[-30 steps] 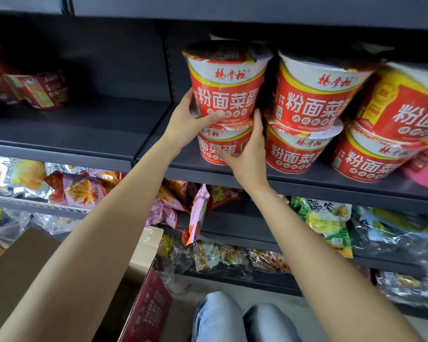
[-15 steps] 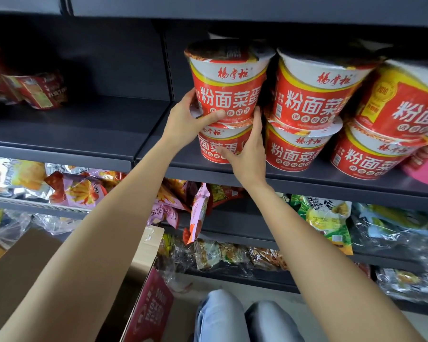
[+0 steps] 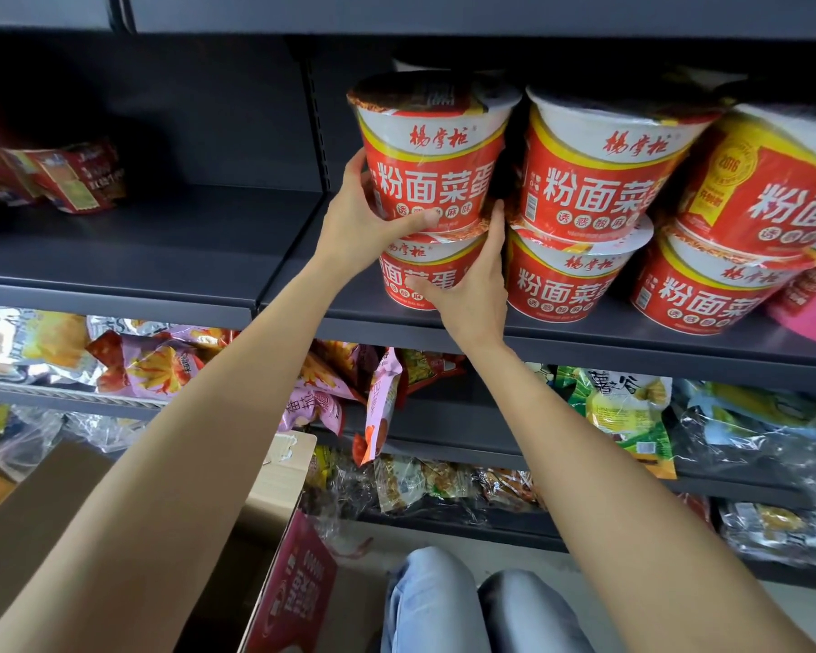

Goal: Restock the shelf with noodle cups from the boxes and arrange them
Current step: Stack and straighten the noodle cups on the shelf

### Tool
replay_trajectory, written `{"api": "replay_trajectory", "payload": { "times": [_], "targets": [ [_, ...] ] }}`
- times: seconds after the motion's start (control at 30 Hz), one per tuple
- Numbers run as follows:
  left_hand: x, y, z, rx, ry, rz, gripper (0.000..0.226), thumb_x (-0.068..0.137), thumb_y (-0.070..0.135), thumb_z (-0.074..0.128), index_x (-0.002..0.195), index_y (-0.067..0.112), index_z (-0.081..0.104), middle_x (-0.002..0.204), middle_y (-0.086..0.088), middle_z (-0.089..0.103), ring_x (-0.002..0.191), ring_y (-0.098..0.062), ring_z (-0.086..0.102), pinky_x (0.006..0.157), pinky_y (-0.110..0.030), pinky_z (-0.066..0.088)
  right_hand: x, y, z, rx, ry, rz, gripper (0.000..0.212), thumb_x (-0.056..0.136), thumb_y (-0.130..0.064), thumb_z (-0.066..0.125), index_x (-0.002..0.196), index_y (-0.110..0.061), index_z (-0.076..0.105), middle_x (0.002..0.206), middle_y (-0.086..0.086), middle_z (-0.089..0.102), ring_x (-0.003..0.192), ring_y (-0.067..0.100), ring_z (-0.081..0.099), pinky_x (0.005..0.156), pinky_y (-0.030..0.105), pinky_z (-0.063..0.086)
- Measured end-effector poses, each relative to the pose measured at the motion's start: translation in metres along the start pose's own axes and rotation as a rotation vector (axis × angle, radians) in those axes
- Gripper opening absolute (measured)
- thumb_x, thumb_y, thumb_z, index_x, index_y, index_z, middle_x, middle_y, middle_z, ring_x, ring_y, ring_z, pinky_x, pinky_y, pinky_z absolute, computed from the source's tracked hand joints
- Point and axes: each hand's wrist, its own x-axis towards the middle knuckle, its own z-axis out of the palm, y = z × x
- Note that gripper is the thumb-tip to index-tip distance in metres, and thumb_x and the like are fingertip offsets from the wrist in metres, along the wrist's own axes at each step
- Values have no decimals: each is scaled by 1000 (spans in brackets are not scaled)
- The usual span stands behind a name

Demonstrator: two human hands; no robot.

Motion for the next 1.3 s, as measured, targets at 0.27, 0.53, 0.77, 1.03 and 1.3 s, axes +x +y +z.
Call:
{"api": "replay_trajectory", "payload": {
  "times": [0.27, 0.53, 0.77, 1.03, 1.3],
  "targets": [
    [-1, -1, 1, -27, -23, 19, 101, 69, 43, 80, 148, 15, 22, 141, 2, 49, 122, -8, 52, 91, -20, 46, 2, -1, -3, 11, -35, 2, 113, 74, -40, 80, 152, -11, 4, 152, 7, 28, 139, 20, 34, 105, 35, 40],
    [-6, 8, -1, -12, -77, -22, 96, 72, 44, 78, 147, 19, 23, 138, 4, 53, 119, -12, 56, 97, -33, 49, -1, -8, -15, -38, -90, 26, 104, 82, -32, 74, 153, -15, 0, 153, 9, 27, 140, 23, 32, 110, 42, 37],
    [-30, 25, 0, 10, -75, -77, 86, 80, 31, 75, 147, 13, 23, 135, 0, 55, 119, -16, 56, 100, -38, 47, -9, -29, -53, -236, -186, -31, 74, 90, -30, 64, 149, -12, 23, 146, 9, 38, 134, 25, 38, 107, 38, 38],
    [-82, 53, 8, -13, 131, -155, 56, 90, 27, 63, 140, 19, 39, 138, 3, 50, 117, -8, 47, 91, -25, 38, -25, -37, -121, -388, 7, -203, 35, 93, -24, 57, 125, -11, 57, 122, 7, 62, 113, 26, 56, 90, 37, 46],
    [-136, 66, 28, -53, 249, -126, 23, 93, 27, 55, 114, 22, 63, 98, 9, 67, 95, -7, 61, 85, -26, 47, -51, -7, -180, -431, 33, -241, 27, 93, -24, 57, 118, -14, 62, 99, 0, 72, 87, 20, 68, 64, 36, 55]
  ]
}}
